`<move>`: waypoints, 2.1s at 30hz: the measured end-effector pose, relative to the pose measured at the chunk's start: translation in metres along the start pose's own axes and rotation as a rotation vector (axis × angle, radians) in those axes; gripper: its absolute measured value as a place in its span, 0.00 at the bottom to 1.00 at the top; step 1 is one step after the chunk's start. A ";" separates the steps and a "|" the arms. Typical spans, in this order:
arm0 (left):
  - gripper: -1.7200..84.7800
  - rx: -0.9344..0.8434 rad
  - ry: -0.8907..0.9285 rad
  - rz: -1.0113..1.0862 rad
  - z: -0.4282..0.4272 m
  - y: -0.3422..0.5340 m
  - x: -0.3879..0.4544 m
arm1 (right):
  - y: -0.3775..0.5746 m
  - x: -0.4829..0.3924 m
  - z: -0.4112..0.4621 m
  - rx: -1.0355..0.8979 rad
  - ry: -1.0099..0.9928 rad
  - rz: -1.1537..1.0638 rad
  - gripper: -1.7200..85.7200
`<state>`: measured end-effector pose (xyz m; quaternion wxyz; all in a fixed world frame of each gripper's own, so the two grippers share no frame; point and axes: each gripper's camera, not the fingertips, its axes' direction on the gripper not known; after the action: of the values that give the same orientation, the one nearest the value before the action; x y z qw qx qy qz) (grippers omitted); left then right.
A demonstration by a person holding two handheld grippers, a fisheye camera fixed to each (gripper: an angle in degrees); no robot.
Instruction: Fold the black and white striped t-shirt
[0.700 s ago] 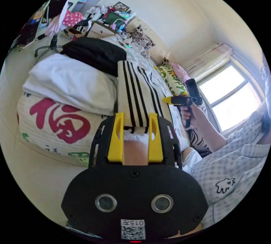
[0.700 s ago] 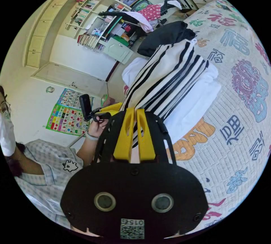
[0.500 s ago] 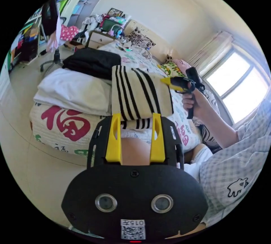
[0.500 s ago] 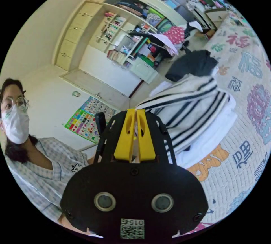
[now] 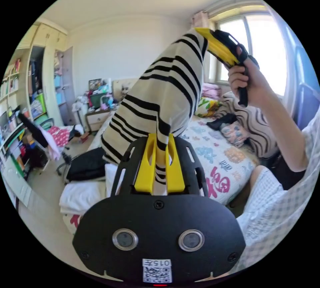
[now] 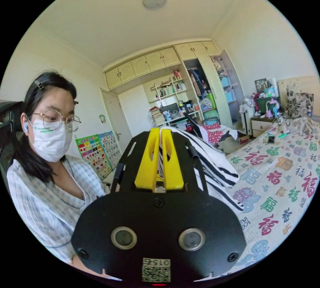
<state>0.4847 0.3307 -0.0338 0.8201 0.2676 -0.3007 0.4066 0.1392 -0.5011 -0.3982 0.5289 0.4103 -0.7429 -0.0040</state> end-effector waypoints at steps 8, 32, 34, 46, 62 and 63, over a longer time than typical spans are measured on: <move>0.09 0.095 0.371 0.073 0.011 -0.038 0.080 | -0.061 -0.161 -0.091 0.051 0.355 -0.172 0.02; 0.22 -0.051 0.331 -0.057 0.141 0.112 0.344 | -0.141 -0.304 -0.042 0.014 0.906 -0.149 0.02; 0.21 -0.053 0.262 -0.085 0.170 0.110 0.355 | -0.149 -0.308 -0.040 0.017 0.903 -0.146 0.02; 0.02 -0.049 0.254 -0.042 0.145 0.125 0.288 | -0.166 -0.317 -0.099 -0.140 0.905 -0.058 0.01; 0.02 -0.067 0.186 0.429 0.153 0.068 0.328 | -0.198 -0.347 -0.155 -0.440 1.039 -0.093 0.01; 0.02 -0.098 0.209 0.415 0.175 0.064 0.322 | -0.203 -0.332 -0.161 -0.457 1.032 -0.074 0.01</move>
<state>0.5404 0.4080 0.3259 0.7577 0.1164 -0.2820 0.5769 0.4240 -0.3629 -0.6764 0.8985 0.2600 -0.3533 0.0176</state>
